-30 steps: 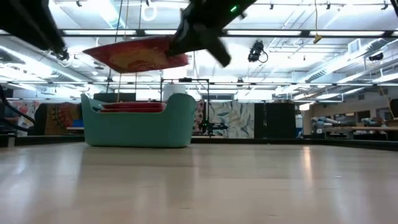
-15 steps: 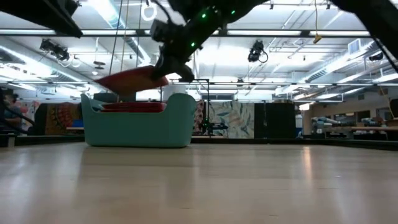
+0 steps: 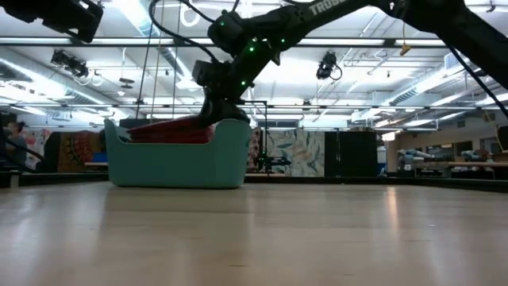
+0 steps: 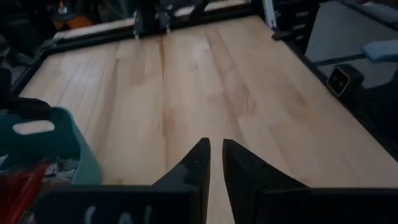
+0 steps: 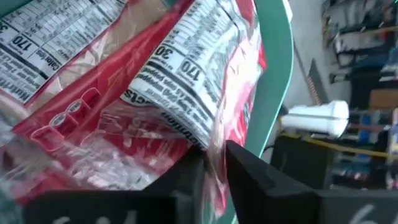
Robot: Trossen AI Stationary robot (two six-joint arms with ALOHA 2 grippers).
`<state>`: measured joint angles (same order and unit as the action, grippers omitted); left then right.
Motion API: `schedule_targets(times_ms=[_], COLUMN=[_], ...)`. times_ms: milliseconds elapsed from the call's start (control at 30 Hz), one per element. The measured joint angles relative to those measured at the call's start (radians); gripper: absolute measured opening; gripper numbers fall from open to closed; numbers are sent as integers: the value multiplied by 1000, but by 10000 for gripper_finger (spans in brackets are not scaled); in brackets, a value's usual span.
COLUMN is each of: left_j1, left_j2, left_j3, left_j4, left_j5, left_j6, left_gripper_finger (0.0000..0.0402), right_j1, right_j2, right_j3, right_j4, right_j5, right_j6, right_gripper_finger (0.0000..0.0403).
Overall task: Sort popcorn bags into baskets
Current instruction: Put the red popcorn pack into the green bin, then return to Home Position
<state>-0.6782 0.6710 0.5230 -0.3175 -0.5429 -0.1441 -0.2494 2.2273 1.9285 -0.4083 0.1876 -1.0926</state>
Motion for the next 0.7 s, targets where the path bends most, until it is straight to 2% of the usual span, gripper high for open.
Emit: schedule_targets(times_ms=[167,300,533,700], left_j1=[17,21,49,76], left_j2=[-55,-111,-307,-457], left_j3=[-42,-80,-137,-201], left_j4=[50,101,110,114], left_j5=[8,25,32,57], left_j6=[53,104,169,194], left_gripper_finger=[47,47,47,47], right_j1=[-17,-19,13,40], right_j2=[-49,-124,-248,-269], right_j3=[0,-1,0,-1], right_j4=[-100,-171,-288,-405], right_j5=[64,90,79,37], right_j6=[84,180,418,602], right_gripper_finger=[119,140,140,135])
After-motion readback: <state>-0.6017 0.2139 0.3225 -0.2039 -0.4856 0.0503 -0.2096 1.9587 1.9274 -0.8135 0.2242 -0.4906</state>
